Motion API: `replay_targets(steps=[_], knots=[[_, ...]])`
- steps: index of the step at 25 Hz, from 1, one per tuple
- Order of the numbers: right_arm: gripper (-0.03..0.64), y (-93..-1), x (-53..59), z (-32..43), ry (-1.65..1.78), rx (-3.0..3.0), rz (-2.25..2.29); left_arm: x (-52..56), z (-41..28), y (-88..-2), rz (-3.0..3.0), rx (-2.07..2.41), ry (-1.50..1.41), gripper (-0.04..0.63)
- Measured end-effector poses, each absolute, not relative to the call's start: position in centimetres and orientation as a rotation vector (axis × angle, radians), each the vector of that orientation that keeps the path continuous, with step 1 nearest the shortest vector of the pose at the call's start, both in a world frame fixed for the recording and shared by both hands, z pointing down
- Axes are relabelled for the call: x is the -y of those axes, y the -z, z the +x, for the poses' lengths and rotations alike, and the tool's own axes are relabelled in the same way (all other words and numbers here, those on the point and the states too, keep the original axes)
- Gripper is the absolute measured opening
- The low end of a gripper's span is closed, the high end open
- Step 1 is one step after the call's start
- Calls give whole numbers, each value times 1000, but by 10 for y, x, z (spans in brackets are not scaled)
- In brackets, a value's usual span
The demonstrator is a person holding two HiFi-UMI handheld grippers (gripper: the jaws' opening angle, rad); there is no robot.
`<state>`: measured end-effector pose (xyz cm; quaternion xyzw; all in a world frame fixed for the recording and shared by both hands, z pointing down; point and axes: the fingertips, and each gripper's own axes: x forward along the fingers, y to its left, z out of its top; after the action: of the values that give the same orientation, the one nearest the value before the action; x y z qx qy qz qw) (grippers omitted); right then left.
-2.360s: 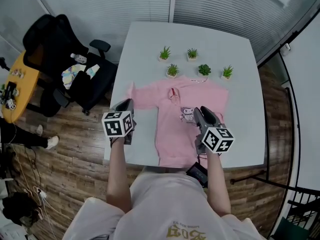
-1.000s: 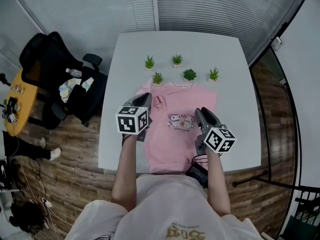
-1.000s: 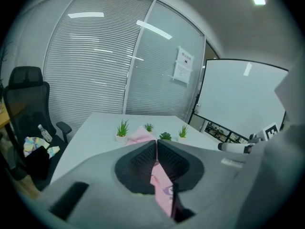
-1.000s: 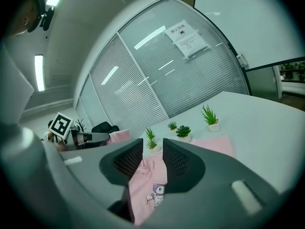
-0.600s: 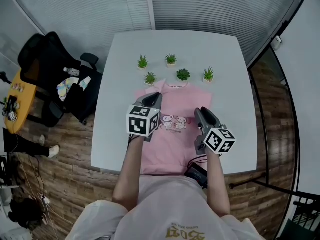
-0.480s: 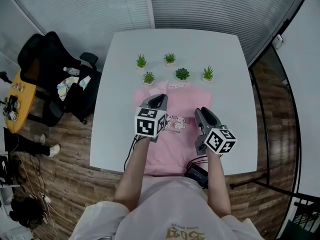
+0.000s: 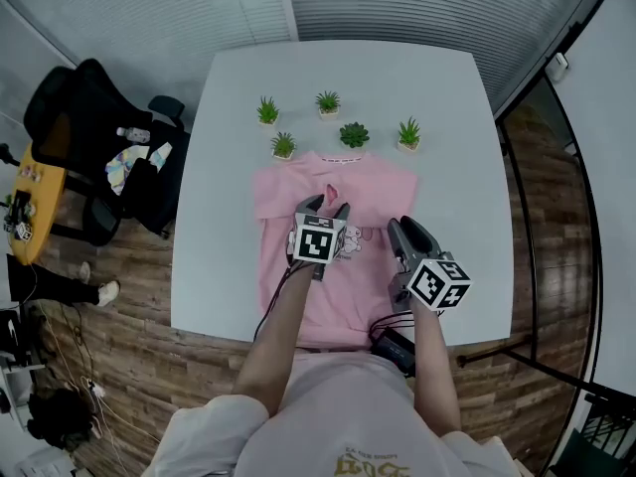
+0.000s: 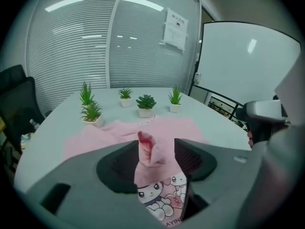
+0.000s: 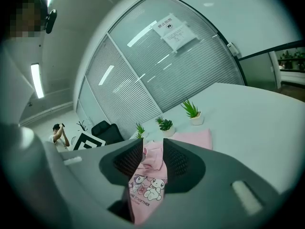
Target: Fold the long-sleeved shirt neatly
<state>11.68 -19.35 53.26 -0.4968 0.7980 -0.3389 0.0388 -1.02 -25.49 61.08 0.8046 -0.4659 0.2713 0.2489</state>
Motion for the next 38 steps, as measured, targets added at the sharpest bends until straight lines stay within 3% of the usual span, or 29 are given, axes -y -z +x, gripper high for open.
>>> replay_targets(steps=[11,16,20,26,38], knots=[[129,-544,190,124,1068,-2464,-1502,266,-7,-632,2083,1190,-713,305],[129,-546,189,139,1086,-2419,-1492,265,30,-617,2177,1074,-654,218],[129,-544,189,147,1076,-2397,-1495,257,70,-607,2307,942,-691,294],[129,-542,183,155,1068,-2389,-1495,257,76,-600,2327,955,-614,342],[129,-540,168,170,1034,-2409,-1526,247,69,-621,2288,982,-721,365]])
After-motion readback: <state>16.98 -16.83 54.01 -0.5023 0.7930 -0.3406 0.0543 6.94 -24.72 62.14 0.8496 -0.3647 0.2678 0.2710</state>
